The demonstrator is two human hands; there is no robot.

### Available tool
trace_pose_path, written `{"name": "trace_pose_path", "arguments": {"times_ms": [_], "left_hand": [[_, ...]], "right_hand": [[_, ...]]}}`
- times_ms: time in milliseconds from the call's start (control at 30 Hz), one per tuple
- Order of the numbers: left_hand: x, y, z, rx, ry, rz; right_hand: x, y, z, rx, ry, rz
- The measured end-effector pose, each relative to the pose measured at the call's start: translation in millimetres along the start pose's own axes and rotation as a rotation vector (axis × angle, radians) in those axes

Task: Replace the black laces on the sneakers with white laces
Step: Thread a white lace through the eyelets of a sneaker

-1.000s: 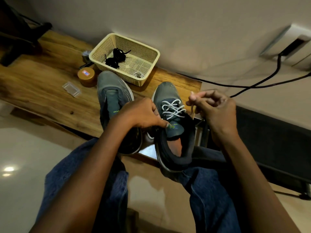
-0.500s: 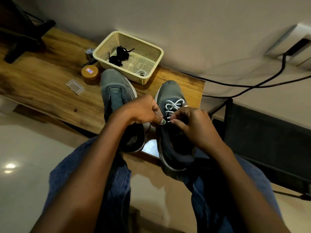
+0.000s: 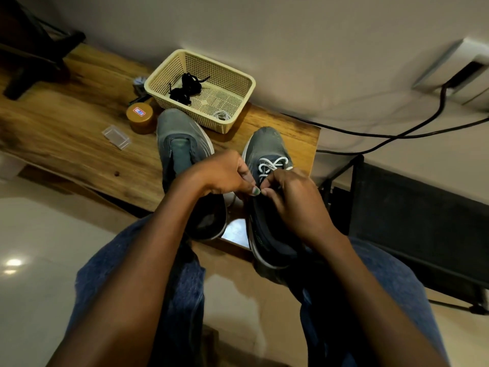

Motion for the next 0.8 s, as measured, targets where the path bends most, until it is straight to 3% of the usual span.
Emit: {"name": "trace_pose_path", "arguments": {"times_ms": [200, 367, 800], "left_hand": [[3, 2, 4, -0.024, 0.02, 0.062], [1, -2, 1, 0.009, -0.169, -0.088], [-1, 0, -8, 0.087, -0.266, -0.142]], "right_hand": [[-4, 4, -4, 0.054, -0.099, -0.047], [-7, 3, -2, 0.103, -0.155, -0.073], [-6, 5, -5, 0.129, -0.215, -0.069]]}}
Point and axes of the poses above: each hand's wrist, its own y-axis away from the middle knuckle, its own x-axis out of the palm, z = x × y, the point moved 7 cm from there along -y, towards the middle knuckle, and after that the axes turned 8 degrees about -x, right-handed, at the moved point
